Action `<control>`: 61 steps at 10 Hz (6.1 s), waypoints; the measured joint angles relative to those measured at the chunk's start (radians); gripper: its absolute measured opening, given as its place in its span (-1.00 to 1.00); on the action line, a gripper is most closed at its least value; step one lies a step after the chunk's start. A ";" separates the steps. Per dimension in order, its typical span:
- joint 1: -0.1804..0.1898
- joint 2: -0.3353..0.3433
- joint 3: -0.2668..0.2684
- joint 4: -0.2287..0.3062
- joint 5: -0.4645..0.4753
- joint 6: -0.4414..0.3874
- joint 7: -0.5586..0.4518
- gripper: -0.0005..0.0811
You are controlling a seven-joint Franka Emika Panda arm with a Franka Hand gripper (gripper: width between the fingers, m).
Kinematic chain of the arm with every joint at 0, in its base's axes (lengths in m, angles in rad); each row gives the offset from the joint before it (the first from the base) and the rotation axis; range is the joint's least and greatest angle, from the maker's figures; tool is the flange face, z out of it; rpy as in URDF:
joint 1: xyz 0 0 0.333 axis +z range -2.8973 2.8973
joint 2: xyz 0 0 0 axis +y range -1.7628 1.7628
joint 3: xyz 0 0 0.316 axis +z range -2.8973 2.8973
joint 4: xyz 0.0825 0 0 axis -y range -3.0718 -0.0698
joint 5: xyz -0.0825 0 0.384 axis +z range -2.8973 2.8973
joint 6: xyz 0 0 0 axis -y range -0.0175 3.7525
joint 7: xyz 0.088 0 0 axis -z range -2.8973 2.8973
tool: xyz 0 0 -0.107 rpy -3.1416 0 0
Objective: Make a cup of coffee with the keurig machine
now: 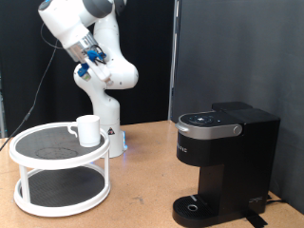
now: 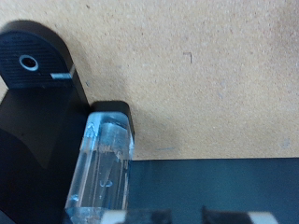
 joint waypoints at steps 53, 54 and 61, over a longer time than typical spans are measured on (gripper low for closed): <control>-0.088 0.273 -0.260 -0.131 -0.029 0.382 -0.336 0.09; -0.088 0.273 -0.260 -0.131 -0.029 0.382 -0.340 -0.36; -0.089 0.275 -0.260 -0.131 -0.028 0.405 -0.331 -0.98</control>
